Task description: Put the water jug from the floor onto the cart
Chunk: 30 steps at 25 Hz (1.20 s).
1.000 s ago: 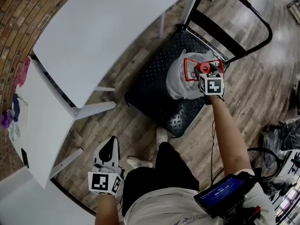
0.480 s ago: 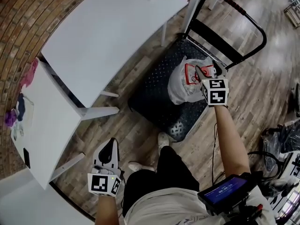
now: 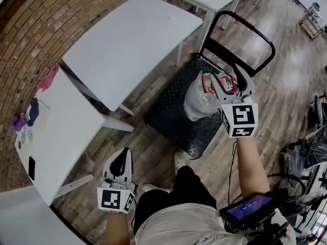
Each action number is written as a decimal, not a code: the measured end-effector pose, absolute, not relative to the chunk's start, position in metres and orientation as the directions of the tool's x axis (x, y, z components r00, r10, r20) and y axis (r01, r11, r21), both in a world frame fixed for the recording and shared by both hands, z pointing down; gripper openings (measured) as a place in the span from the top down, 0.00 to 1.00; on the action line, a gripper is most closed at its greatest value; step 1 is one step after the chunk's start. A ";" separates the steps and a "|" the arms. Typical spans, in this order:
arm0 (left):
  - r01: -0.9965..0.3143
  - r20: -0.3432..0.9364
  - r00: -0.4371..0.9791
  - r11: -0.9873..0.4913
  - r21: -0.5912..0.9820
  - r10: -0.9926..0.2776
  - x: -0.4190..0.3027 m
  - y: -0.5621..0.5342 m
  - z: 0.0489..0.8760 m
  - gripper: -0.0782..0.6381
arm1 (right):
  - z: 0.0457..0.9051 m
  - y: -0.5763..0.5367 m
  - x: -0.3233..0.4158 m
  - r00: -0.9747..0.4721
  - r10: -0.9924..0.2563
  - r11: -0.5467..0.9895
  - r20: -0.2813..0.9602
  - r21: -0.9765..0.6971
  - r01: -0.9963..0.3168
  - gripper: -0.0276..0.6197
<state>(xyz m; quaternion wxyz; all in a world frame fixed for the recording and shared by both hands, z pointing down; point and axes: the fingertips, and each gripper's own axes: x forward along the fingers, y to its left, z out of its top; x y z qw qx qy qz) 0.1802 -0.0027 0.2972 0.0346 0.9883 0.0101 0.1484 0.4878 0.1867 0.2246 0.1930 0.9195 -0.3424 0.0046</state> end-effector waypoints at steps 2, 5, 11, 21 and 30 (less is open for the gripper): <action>0.019 0.256 0.966 -0.998 0.053 0.032 0.165 -0.005 0.277 0.89 | 0.201 0.184 0.451 0.760 -0.642 -0.694 0.105 0.340 -0.634 0.52; 0.022 0.188 0.982 -0.999 0.034 0.028 0.139 -0.012 0.244 0.89 | 0.172 0.182 0.396 0.763 -0.645 -0.716 0.051 0.309 -0.626 0.56; 0.037 0.087 0.996 -0.999 -0.009 0.036 0.087 -0.023 0.184 0.89 | 0.139 0.190 0.292 0.785 -0.620 -0.764 -0.015 0.239 -0.599 0.69; 0.030 0.042 0.999 -1.000 0.005 0.030 0.027 -0.003 0.151 0.89 | 0.098 0.221 0.208 0.767 -0.629 -0.764 -0.126 0.282 -0.580 0.95; 0.074 0.007 0.997 -0.997 0.006 0.075 0.021 0.067 0.127 0.89 | 0.071 0.307 0.176 0.776 -0.609 -0.782 -0.164 0.284 -0.554 0.95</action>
